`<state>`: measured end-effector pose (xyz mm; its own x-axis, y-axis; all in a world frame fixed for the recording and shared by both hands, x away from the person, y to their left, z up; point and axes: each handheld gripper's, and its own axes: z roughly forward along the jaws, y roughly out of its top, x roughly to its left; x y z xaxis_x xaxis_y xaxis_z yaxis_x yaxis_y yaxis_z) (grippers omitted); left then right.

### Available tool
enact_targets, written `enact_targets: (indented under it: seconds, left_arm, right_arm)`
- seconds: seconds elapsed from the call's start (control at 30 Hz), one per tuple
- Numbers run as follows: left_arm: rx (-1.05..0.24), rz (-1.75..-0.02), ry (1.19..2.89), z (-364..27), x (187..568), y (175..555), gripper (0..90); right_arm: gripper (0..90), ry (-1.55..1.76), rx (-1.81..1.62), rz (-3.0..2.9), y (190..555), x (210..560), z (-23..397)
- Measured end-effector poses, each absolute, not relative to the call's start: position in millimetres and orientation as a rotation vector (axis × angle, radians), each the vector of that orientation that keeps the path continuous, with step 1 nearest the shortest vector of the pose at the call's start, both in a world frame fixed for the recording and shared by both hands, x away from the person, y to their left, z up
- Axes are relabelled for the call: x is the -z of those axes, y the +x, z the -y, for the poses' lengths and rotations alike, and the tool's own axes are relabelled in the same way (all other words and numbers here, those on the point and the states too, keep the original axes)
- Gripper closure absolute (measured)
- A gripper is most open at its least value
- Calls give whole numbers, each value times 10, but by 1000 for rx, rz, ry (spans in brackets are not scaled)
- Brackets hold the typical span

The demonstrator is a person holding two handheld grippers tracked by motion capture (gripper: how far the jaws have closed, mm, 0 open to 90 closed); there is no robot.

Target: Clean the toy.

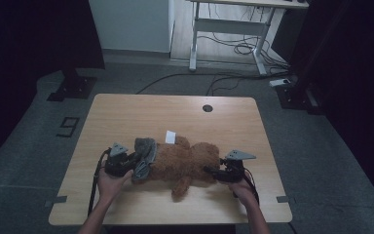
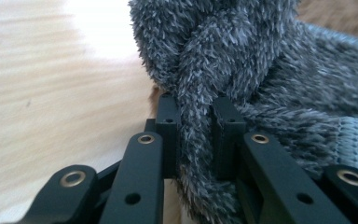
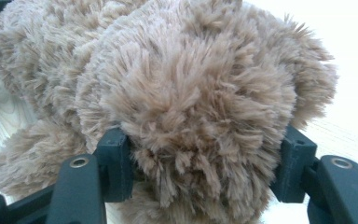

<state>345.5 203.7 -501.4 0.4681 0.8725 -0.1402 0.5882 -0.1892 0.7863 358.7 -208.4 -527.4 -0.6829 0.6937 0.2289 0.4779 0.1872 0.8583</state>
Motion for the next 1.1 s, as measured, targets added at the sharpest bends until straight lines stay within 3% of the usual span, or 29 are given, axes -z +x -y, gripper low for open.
enact_targets:
  seconds: [0.37,0.6,0.8,0.97,1.1]
  left_arm:
    - [-432,-1271,1883,-1969,5030,3775,760]
    - [-449,-1228,1856,-1908,4704,3959,760]
    - [-478,-1057,1859,-1410,4158,3991,758]
    - [-469,-1000,1944,-953,4101,4131,758]
    - [-416,-1017,2057,-722,4360,4263,758]
  right_arm:
    - [378,1150,-1495,-2219,3681,5290,2046]
    - [379,1162,-1489,-2179,3850,5306,2031]
    - [375,1144,-1475,-2175,3808,5298,2014]
    - [374,1146,-1492,-2162,3791,5316,2020]
    - [373,1138,-1487,-2160,3784,5319,2022]
